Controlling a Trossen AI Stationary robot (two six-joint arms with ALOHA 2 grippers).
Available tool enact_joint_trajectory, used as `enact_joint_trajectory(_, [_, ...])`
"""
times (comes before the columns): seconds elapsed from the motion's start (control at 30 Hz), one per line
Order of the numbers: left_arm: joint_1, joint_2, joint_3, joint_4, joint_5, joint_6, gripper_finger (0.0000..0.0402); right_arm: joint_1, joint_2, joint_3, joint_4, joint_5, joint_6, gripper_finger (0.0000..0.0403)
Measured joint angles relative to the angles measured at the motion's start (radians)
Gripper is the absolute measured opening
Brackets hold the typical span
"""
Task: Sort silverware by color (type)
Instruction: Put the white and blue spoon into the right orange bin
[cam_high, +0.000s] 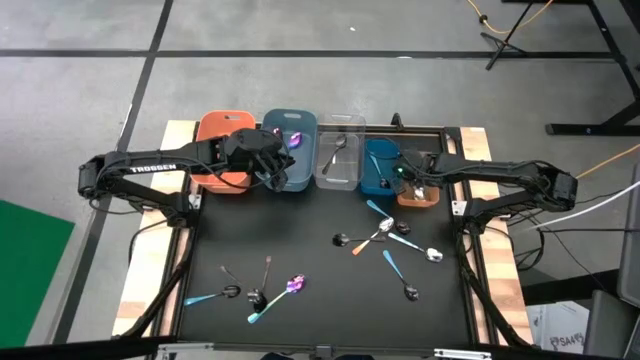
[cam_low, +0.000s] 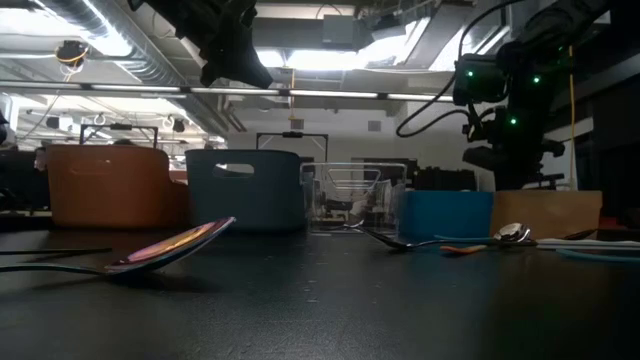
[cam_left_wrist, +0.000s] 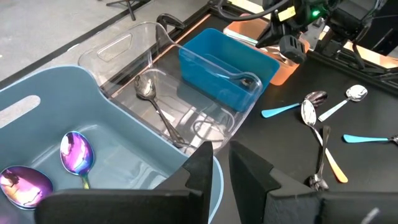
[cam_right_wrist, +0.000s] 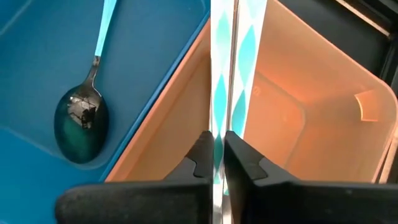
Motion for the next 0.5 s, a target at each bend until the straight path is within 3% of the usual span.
enact_joint_trajectory(0.5, [0.000, 0.000, 0.000, 0.000, 0.000, 0.000, 0.0047, 0.000, 0.000, 0.000, 0.000, 0.000, 0.000, 0.0065])
